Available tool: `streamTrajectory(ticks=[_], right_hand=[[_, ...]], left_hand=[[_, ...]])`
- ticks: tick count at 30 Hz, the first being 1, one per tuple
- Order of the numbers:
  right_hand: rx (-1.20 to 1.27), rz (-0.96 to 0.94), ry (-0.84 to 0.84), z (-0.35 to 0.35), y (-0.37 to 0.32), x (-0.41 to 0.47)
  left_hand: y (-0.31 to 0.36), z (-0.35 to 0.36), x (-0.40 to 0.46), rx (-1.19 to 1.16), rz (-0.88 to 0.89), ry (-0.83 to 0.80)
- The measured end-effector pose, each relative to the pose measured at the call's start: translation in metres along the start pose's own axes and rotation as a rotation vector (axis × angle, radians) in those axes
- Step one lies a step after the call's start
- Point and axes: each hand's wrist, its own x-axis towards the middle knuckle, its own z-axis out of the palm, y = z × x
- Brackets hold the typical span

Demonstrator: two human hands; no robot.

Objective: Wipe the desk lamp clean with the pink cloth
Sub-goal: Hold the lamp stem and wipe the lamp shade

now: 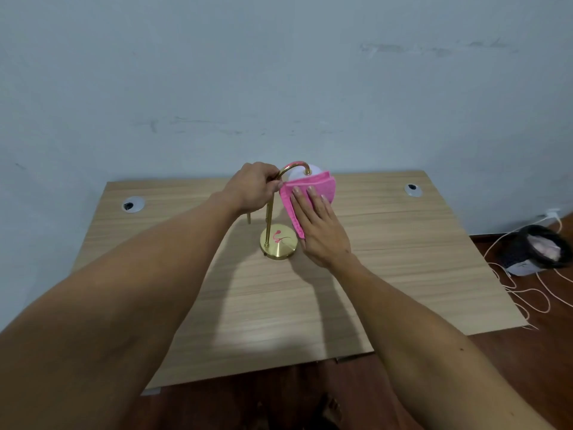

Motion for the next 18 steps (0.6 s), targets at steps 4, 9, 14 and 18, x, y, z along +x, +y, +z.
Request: streamTrajectory(ticks=[4, 9, 14, 18], right_hand=[[-0.013, -0.012, 0.022, -0.008, 0.008, 0.029], [-0.033, -0.053, 0.020, 0.004, 0.009, 0.001], [-0.067, -0.090, 0.009, -0.005, 0.017, 0.020], [-0.051, -0.062, 0.007, -0.014, 0.014, 0.037]], left_hand=[[0.001, -0.002, 0.001, -0.002, 0.006, -0.011], [-0.001, -0.002, 0.002, 0.006, -0.003, -0.026], [0.000, -0.005, 0.000, 0.008, 0.015, -0.033], [-0.001, -0.004, 0.000, 0.023, 0.030, -0.038]])
